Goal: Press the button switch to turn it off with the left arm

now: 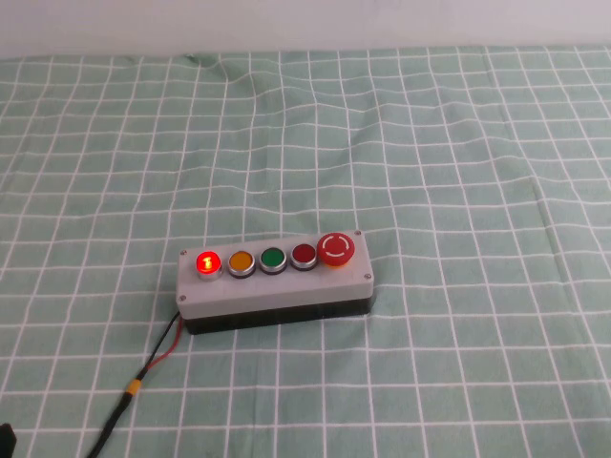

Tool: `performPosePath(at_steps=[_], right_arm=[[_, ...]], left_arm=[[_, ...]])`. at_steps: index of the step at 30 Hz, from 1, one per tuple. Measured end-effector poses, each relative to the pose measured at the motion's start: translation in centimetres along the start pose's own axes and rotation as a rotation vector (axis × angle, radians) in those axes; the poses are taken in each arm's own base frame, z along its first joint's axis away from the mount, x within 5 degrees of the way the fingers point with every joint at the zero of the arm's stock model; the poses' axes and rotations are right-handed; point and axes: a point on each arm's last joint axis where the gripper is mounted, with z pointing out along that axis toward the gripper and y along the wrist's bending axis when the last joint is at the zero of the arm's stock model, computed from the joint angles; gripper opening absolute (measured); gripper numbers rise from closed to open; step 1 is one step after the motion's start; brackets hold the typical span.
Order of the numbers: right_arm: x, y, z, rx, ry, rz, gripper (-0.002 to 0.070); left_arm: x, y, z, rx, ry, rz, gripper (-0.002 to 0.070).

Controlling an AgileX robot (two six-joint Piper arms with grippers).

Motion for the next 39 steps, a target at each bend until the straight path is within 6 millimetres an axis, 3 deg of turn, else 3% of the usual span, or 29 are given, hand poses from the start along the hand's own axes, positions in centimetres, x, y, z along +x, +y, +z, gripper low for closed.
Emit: performPosePath(at_steps=[32, 39], right_arm=[[0.0, 0.0, 0.0, 0.000, 0.000, 0.000, -0.0017], [0.0, 0.0, 0.0, 0.000, 0.000, 0.000, -0.0017]], left_arm=[[-0.1, 0.0, 0.0, 0.000, -0.010, 0.000, -0.0002], [-1.6, -0.1, -0.1, 0.008, -0.177, 0.000, -0.0002]])
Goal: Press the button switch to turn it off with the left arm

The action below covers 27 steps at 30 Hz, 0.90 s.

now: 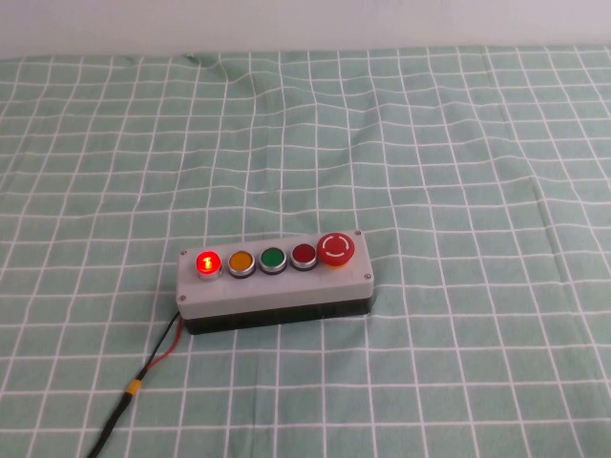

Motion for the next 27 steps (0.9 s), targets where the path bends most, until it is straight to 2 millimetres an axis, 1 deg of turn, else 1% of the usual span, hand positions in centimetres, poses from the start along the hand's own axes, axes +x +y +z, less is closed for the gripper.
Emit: performPosePath(at_steps=[8, 14, 16, 19, 21, 23, 25, 27], right_arm=[[0.0, 0.0, 0.0, 0.000, 0.000, 0.000, -0.0017], [0.0, 0.0, 0.0, 0.000, 0.000, 0.000, -0.0017], [0.0, 0.0, 0.0, 0.000, 0.000, 0.000, -0.0017], [0.0, 0.0, 0.0, 0.000, 0.000, 0.000, -0.0017], [0.0, 0.0, 0.0, 0.000, 0.000, 0.000, -0.0017], [0.0, 0.0, 0.0, 0.000, 0.000, 0.000, -0.0017], [0.0, 0.0, 0.0, 0.000, 0.000, 0.000, -0.0017], [0.0, 0.0, 0.0, 0.000, 0.000, 0.000, -0.0017]], left_arm=[[-3.1, -0.1, -0.5, 0.017, -0.350, 0.000, -0.0002], [-3.8, -0.2, -0.8, 0.020, -0.426, 0.002, -0.0002], [-4.2, -0.2, -1.0, 0.023, -0.485, 0.002, -0.0002], [-5.4, -0.3, -1.8, 0.033, -0.641, -0.004, -0.0002], [-6.4, -0.3, -2.6, 0.040, -0.779, -0.013, -0.0002], [-7.0, -0.2, -3.3, 0.043, -0.872, -0.038, -0.0002], [-7.8, -0.1, -3.8, 0.048, -0.916, -0.063, -0.0002], [-9.1, -0.1, -4.4, 0.053, -0.934, -0.079, -0.0002]])
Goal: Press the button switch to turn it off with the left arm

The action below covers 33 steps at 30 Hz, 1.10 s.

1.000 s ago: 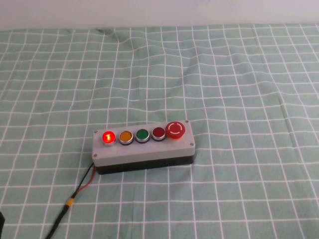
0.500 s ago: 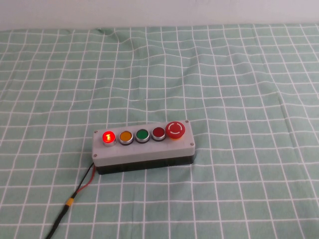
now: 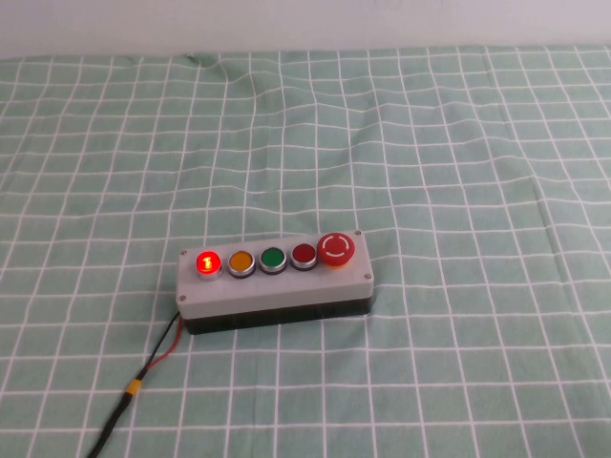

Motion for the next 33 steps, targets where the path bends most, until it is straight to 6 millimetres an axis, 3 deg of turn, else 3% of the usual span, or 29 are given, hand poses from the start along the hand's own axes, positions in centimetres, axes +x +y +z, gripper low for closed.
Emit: performPosePath(at_steps=[8, 13, 17, 21, 27, 33], right_arm=[[0.0, 0.0, 0.0, 0.000, 0.000, 0.000, -0.0017], [0.0, 0.0, 0.0, 0.000, 0.000, 0.000, -0.0017], [0.0, 0.0, 0.0, 0.000, 0.000, 0.000, -0.0017], [0.0, 0.0, 0.0, 0.000, 0.000, 0.000, -0.0017], [0.0, 0.0, 0.0, 0.000, 0.000, 0.000, -0.0017], [0.0, 0.0, 0.0, 0.000, 0.000, 0.000, -0.0017]], left_arm=[[-5.3, -0.6, 3.1, -0.007, 0.115, -0.028, -0.0002], [-6.4, -0.9, 5.9, -0.041, 0.400, -0.066, -0.0002], [-6.2, -1.0, 8.4, -0.066, 0.604, -0.089, -0.0002], [-5.5, -0.9, 10.4, -0.071, 0.674, -0.081, -0.0002], [-3.6, -0.9, 11.8, -0.084, 0.742, -0.125, -0.0002], [-0.8, -0.8, 13.5, -0.083, 0.992, -0.088, -0.0002]])
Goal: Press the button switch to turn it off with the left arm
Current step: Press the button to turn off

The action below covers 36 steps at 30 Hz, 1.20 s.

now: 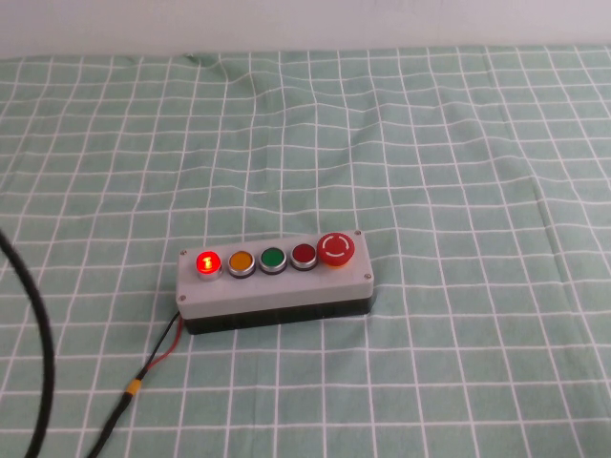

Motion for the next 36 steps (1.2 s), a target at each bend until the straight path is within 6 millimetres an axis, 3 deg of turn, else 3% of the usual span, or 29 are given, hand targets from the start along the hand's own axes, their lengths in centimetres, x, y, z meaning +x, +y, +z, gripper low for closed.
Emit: performPosePath(at_steps=[11, 15, 19, 30, 36], right_arm=[[0.0, 0.0, 0.0, 0.000, 0.000, 0.000, -0.0017], [0.0, 0.0, 0.0, 0.000, 0.000, 0.000, -0.0017], [0.0, 0.0, 0.0, 0.000, 0.000, 0.000, -0.0017], [0.0, 0.0, 0.0, 0.000, 0.000, 0.000, -0.0017], [0.0, 0.0, 0.0, 0.000, 0.000, 0.000, -0.0017]], left_arm=[[-1.3, -1.7, 8.1, 0.147, 0.503, 0.073, -0.0002], [0.1, -1.8, 11.7, 0.173, 0.643, 0.059, -0.0002], [2.3, -3.3, 14.3, 0.228, 0.748, 0.088, -0.0002], [6.1, -6.8, 20.3, 0.256, 0.904, 0.161, -0.0002], [7.3, -7.0, 22.5, 0.134, 0.995, 0.240, -0.0002]])
